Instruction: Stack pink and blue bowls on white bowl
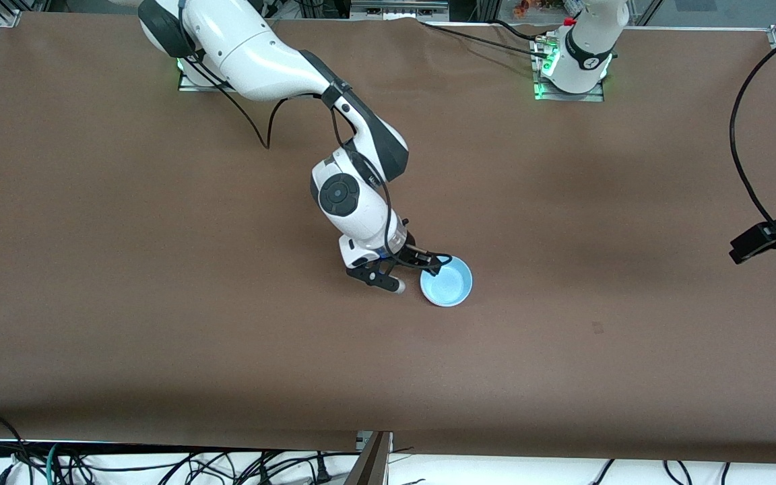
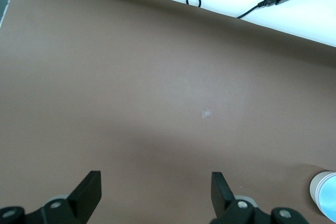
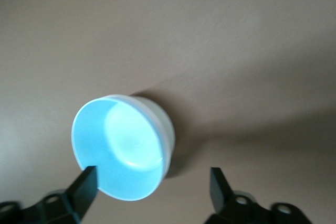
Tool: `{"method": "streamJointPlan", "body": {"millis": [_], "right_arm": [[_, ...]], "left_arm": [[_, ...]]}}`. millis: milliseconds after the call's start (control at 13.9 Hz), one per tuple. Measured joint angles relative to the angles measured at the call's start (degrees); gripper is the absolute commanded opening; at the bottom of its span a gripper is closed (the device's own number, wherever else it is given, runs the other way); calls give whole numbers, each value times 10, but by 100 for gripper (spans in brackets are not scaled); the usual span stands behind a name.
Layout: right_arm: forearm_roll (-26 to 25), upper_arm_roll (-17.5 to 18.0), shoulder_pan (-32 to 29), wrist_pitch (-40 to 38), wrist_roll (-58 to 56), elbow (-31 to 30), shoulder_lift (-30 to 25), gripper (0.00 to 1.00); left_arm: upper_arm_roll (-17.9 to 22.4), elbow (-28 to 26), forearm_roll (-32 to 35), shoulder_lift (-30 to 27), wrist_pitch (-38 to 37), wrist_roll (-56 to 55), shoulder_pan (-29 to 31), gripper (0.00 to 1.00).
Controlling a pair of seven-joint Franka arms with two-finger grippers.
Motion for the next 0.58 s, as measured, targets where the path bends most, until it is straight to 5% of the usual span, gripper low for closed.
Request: {"method": "streamJointPlan", "body": {"millis": [360,576], "right_arm": [[-3,-35,-75,-213,-231,18,-67,100],[-12,-79,-106,-322,-363,17,-113,100]], "left_arm": [[183,-68,-66,-89,-1,67,-140,92],[251,-128,-70,-148,3,80,-199,92]]}}
